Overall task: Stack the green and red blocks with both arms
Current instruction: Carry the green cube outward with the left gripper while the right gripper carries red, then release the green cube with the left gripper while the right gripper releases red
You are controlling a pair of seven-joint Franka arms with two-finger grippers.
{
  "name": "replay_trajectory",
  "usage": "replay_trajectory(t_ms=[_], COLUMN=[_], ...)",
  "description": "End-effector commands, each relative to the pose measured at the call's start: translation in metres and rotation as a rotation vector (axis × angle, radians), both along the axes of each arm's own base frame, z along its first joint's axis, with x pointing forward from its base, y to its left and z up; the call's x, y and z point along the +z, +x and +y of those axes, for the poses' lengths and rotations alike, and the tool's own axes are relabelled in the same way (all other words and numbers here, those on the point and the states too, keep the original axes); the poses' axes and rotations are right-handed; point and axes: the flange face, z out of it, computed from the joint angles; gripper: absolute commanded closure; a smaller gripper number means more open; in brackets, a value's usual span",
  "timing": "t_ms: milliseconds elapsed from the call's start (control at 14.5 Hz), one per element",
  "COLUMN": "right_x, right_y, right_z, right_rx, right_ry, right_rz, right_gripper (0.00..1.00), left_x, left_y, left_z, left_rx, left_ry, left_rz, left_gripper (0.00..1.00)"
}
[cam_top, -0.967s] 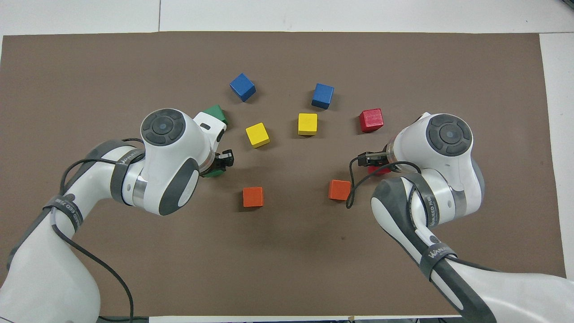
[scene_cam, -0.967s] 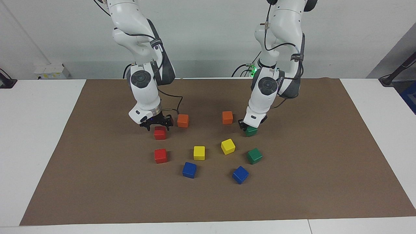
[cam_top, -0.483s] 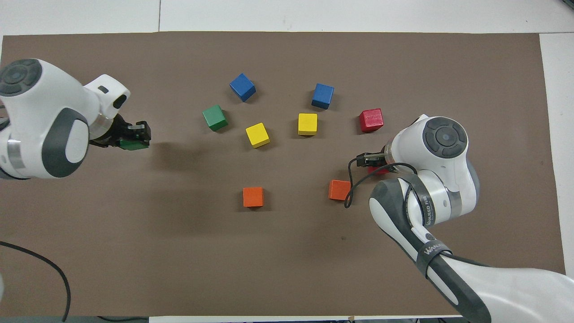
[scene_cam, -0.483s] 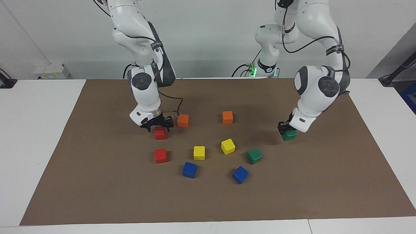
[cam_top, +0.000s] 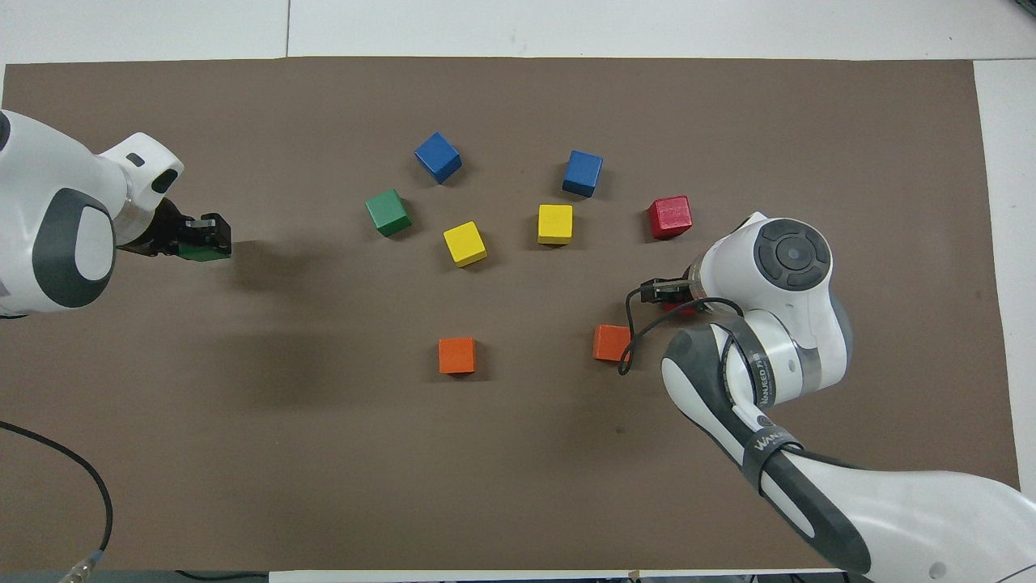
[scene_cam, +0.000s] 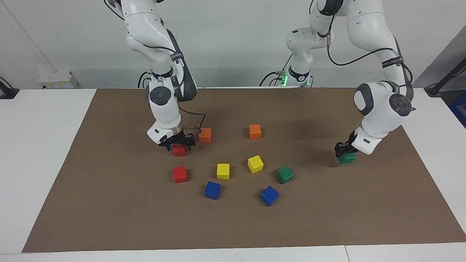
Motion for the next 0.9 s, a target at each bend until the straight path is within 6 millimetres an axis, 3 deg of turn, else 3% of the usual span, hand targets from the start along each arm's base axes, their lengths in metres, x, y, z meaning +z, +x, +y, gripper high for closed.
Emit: replay_trajectory(t_ms=[0, 69, 207, 276, 414, 552, 622, 829], right_x=[0.005, 0.014, 0.055, 0.076, 0.103, 0.106, 0.105, 0.08], right_y=[-0.004, -0.004, 0.011, 0.023, 0.039, 0.045, 0.045, 0.041], right_z=[-0.002, 0.0, -0.008, -0.027, -0.089, -0.16, -0.181, -0.213], right_rx=[-0.025, -0.043, -0.055, -0.072, -0.033, 0.036, 0.038, 0.073], right_ry=[0.007, 0.0, -0.007, -0.006, -0.001, -0.001, -0.002, -0.003], right_rz=[0.019, 0.041, 0.06, 0.057, 0.012, -0.009, -0.026, -0.014], right_gripper=[1.0, 1.0, 1.0, 1.0, 1.0, 1.0, 1.0, 1.0], left_x=[-0.001, -0.008, -0.015, -0.017, -0.018, -0.02, -0.022, -0.027], left_y=[0.009, 0.008, 0.008, 0.008, 0.008, 0.006, 0.006, 0.003], left_z=[0.0, 0.0, 0.003, 0.003, 0.004, 0.007, 0.007, 0.011], left_rx=[-0.012, -0.012, -0.009, -0.009, -0.011, -0.006, -0.009, -0.061], left_ry=[0.006, 0.005, 0.005, 0.005, 0.006, 0.006, 0.006, 0.045], left_rz=[-0.024, -0.021, -0.021, -0.02, -0.019, -0.012, -0.011, -0.009], left_gripper=[1.0, 1.0, 1.0, 1.0, 1.0, 1.0, 1.0, 1.0])
